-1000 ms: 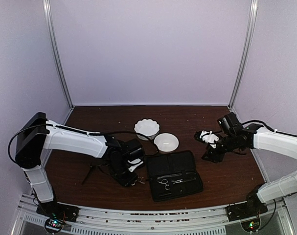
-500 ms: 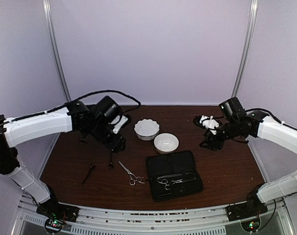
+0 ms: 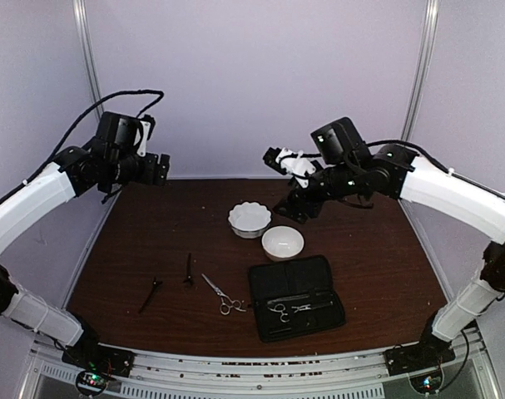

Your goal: Sort the hair-cutting tools

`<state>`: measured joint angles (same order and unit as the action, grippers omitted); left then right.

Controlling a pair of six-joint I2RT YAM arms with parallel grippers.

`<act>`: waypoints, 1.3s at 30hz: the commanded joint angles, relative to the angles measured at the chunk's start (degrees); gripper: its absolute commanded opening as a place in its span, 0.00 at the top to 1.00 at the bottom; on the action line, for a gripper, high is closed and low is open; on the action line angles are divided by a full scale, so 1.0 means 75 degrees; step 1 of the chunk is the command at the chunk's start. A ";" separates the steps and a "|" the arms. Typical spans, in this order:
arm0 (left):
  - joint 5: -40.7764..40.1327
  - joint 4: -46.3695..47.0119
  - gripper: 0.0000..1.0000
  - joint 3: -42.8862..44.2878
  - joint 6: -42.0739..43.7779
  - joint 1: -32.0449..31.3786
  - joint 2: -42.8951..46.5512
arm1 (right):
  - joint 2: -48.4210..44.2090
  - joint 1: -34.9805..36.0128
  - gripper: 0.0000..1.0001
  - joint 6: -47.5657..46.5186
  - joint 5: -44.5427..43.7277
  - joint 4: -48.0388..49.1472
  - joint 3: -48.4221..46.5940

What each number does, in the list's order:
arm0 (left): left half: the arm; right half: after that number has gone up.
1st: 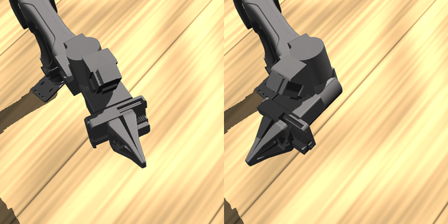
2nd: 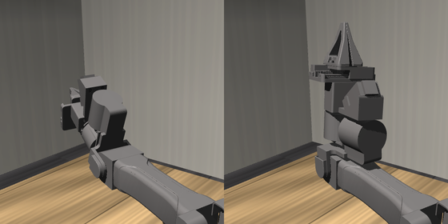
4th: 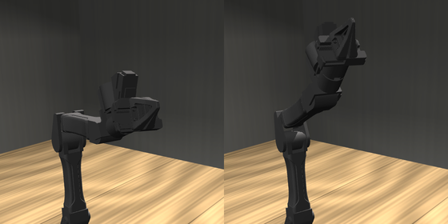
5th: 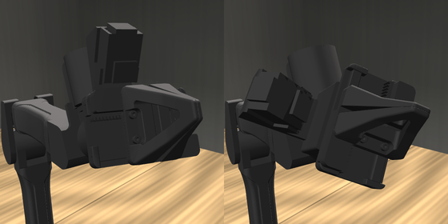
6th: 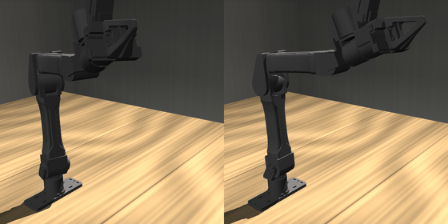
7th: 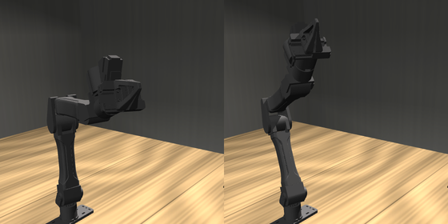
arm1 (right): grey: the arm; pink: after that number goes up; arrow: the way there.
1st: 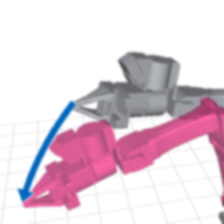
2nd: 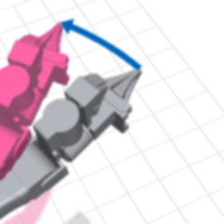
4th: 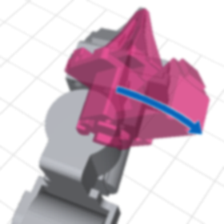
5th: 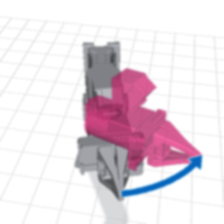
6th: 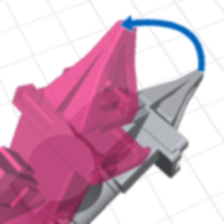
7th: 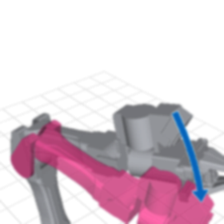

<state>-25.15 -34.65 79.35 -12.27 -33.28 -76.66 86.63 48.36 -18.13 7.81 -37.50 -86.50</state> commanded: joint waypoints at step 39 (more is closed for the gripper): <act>-0.2784 0.2969 0.02 -0.3034 -0.0003 0.1235 0.2090 | 0.6485 0.2555 0.44 0.2701 -0.1381 -0.1185 -0.4176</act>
<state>-47.35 -13.39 55.29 -15.75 -24.10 -59.90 133.21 67.77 -0.60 -0.36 -46.89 -117.27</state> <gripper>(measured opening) 0.979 0.572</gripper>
